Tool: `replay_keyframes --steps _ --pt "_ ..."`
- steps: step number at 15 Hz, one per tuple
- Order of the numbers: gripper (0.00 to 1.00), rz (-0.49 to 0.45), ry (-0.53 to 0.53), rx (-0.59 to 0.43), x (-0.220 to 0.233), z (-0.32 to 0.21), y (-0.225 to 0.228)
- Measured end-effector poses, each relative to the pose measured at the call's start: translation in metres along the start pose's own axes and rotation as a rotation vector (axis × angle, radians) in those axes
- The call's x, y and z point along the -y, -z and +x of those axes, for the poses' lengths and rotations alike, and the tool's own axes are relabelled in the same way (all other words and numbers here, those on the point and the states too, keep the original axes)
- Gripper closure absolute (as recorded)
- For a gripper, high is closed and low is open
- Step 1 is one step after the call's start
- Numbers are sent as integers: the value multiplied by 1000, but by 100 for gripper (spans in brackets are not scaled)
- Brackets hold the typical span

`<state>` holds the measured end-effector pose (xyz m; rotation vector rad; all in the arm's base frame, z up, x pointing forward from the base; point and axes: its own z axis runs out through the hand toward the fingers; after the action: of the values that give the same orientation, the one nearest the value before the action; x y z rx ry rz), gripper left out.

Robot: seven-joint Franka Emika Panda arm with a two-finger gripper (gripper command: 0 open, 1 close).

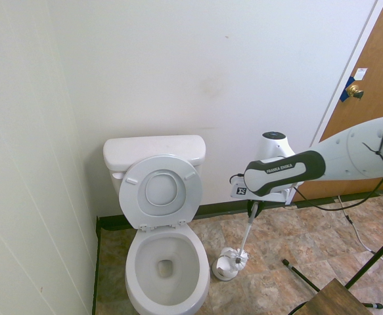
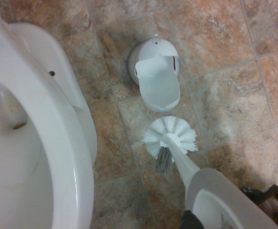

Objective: Clean the toilet

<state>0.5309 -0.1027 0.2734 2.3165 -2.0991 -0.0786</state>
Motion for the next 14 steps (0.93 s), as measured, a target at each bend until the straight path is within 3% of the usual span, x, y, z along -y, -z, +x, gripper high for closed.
replay_keyframes --steps 8,14 --pt "100 -60 -95 44 58 66 -93" --pt "100 -105 -112 89 86 84 -149"
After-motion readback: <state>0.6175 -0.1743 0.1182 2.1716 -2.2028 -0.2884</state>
